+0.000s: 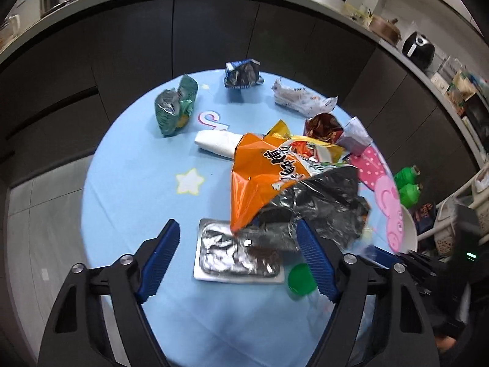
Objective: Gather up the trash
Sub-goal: 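Grasp the orange snack bag with the left tool while the right tool grasps the clear plastic bag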
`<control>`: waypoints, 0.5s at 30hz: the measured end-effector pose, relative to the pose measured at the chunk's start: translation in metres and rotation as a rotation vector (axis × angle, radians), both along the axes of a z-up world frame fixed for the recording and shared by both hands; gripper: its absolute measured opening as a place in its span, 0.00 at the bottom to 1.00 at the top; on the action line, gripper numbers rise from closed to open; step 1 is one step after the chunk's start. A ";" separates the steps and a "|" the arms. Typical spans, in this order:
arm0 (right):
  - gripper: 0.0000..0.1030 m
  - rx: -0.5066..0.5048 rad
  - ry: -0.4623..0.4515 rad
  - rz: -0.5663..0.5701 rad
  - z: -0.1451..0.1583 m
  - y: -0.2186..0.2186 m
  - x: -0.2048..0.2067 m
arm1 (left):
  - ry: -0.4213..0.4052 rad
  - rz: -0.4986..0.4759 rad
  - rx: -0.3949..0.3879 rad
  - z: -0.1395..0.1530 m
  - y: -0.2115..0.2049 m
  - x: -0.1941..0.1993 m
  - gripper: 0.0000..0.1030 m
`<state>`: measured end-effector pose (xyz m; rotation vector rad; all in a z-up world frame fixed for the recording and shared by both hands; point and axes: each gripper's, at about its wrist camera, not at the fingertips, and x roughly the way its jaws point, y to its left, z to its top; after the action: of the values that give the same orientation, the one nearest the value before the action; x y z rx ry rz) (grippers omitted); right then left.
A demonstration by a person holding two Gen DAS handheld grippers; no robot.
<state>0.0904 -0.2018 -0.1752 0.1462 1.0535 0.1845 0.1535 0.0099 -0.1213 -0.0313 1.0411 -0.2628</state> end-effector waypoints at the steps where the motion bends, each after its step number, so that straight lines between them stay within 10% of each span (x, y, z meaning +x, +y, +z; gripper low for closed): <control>1: 0.08 0.010 -0.008 -0.004 0.005 -0.002 -0.004 | 0.013 -0.004 0.010 -0.005 -0.004 0.006 0.63; 5: 0.05 0.037 -0.086 -0.021 0.035 -0.010 -0.018 | 0.047 -0.013 0.022 -0.016 -0.011 0.023 0.46; 7: 0.05 0.045 -0.122 -0.021 0.047 -0.012 -0.021 | 0.083 -0.020 -0.004 -0.019 -0.010 0.027 0.08; 15: 0.08 0.048 -0.214 -0.021 0.083 -0.018 -0.035 | 0.015 -0.030 -0.046 0.020 -0.003 0.004 0.03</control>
<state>0.0555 -0.2200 -0.0922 0.1764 0.8344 0.2019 0.1574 0.0065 -0.1016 -0.0593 1.0514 -0.3136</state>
